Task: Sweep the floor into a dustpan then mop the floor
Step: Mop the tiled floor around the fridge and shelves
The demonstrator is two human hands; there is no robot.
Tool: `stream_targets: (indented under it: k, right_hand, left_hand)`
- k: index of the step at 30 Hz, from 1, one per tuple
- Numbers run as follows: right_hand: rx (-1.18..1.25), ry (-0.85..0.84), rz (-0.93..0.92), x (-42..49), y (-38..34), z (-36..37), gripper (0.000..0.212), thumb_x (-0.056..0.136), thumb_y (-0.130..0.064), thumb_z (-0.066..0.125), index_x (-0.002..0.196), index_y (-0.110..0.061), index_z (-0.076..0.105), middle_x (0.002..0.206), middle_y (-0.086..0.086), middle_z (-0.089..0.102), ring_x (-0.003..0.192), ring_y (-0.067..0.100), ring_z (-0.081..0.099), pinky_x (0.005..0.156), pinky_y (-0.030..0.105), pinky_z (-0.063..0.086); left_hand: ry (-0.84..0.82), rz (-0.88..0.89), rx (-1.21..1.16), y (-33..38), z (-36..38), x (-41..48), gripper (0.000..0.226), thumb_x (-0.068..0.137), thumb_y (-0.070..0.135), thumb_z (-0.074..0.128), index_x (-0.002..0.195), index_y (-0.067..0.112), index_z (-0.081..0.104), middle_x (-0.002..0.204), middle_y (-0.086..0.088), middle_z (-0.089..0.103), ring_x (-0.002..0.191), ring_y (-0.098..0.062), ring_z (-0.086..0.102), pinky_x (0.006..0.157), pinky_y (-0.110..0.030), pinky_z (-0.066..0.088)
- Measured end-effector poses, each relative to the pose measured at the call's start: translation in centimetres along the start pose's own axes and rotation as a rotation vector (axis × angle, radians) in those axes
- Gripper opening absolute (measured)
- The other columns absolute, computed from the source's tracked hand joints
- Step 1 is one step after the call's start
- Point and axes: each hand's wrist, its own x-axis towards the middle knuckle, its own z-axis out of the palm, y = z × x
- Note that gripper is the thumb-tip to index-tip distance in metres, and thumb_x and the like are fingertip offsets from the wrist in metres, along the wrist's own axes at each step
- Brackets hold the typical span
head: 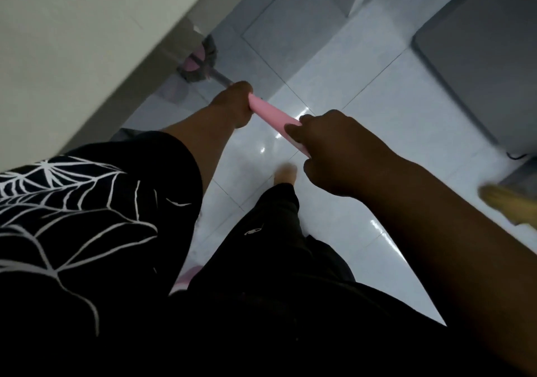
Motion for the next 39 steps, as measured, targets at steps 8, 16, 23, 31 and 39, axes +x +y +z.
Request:
stream_targets:
  k: [8, 16, 23, 31, 39]
  right_hand:
    - [0.073, 0.022, 0.139, -9.5, -0.2, 4.0, 0.047, 0.079, -0.008, 0.057, 0.126, -0.017, 0.054, 0.106, 0.005, 0.06, 0.078, 0.023, 0.05, 0.06, 0.026, 0.038]
    - [0.195, 0.12, 0.503, -27.0, -3.2, 9.0, 0.051, 0.072, -0.001, 0.058, 0.118, -0.022, 0.063, 0.11, 0.005, 0.066, 0.092, 0.03, 0.058, 0.072, 0.041, 0.052]
    - [0.261, 0.164, 0.748, -38.2, -8.7, 11.9, 0.044, 0.071, -0.002, 0.062, 0.112, -0.019, 0.065, 0.087, 0.003, 0.068, 0.073, 0.026, 0.06, 0.062, 0.041, 0.051]
    - [0.268, 0.186, 0.797, -37.7, -8.4, 10.8, 0.043, 0.073, -0.004, 0.062, 0.114, -0.016, 0.066, 0.085, 0.006, 0.068, 0.069, 0.028, 0.058, 0.062, 0.039, 0.051]
    - [0.214, 0.179, 0.749, -30.0, -1.7, 5.2, 0.032, 0.073, -0.011, 0.059, 0.105, -0.013, 0.063, 0.082, 0.007, 0.065, 0.072, 0.031, 0.056, 0.065, 0.039, 0.05]
  left_hand:
    - [-0.019, 0.127, 0.059, 4.6, 4.5, -6.8, 0.038, 0.091, 0.012, 0.054, 0.128, 0.01, 0.047, 0.128, -0.014, 0.056, 0.116, -0.034, 0.058, 0.096, -0.042, 0.048]
    - [-0.119, 0.314, 0.131, 13.5, 12.9, -19.3, 0.033, 0.088, 0.005, 0.053, 0.12, 0.012, 0.047, 0.123, -0.011, 0.056, 0.106, -0.031, 0.061, 0.074, -0.037, 0.048]
    - [-0.218, 0.586, 0.219, 19.4, 19.2, -27.8, 0.036, 0.09, 0.009, 0.052, 0.125, 0.01, 0.044, 0.134, -0.014, 0.049, 0.114, -0.033, 0.057, 0.085, -0.04, 0.05]
    - [-0.262, 0.692, 0.278, 21.2, 18.4, -26.8, 0.027, 0.088, 0.008, 0.05, 0.115, 0.013, 0.047, 0.138, -0.015, 0.047, 0.101, -0.03, 0.061, 0.081, -0.038, 0.051]
    - [-0.224, 0.709, 0.283, 24.2, 12.3, -17.3, 0.022, 0.087, 0.011, 0.047, 0.109, 0.014, 0.049, 0.117, -0.01, 0.057, 0.098, -0.03, 0.061, 0.081, -0.037, 0.049]
